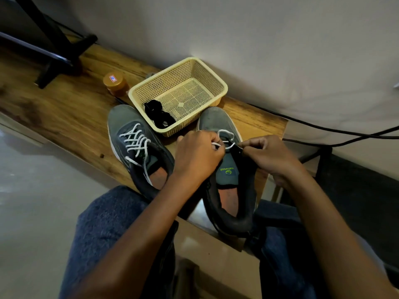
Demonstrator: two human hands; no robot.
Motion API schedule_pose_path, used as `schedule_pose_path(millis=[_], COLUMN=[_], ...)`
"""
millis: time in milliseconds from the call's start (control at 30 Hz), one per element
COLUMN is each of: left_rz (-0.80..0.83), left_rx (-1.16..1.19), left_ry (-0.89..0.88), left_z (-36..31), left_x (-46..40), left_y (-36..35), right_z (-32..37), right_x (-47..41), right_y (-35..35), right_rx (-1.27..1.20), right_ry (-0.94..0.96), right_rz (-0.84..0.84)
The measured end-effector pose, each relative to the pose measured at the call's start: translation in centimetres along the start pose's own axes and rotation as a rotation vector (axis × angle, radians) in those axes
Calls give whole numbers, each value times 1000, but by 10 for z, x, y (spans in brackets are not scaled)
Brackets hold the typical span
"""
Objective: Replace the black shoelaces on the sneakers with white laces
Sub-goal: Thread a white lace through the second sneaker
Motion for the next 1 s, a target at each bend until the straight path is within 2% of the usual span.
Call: schedule_pose_path(millis=[400, 700, 1000], left_rz=[-70, -120, -65], left_rx=[19, 153, 206], left_ry=[41, 162, 164], left_z=[-6, 0, 7], left_x=[4, 5, 2], left_y=[4, -6, -17], right_z=[1, 2, 1], right_x=[1, 3, 2], right_y=[-1, -1, 0], right_rx=[-4, -46, -27], right_ry=[5, 1, 19], right_rz=[14, 49, 54])
Point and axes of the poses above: each hand's wrist, its own x-axis away from the middle knuckle, its own y-axis out of the back of the hand, z = x × y, the point moved 6 cm from there along -x, towards the middle knuckle, and after that the axes turned 11 degrees about -y, right-handed, at the moved point
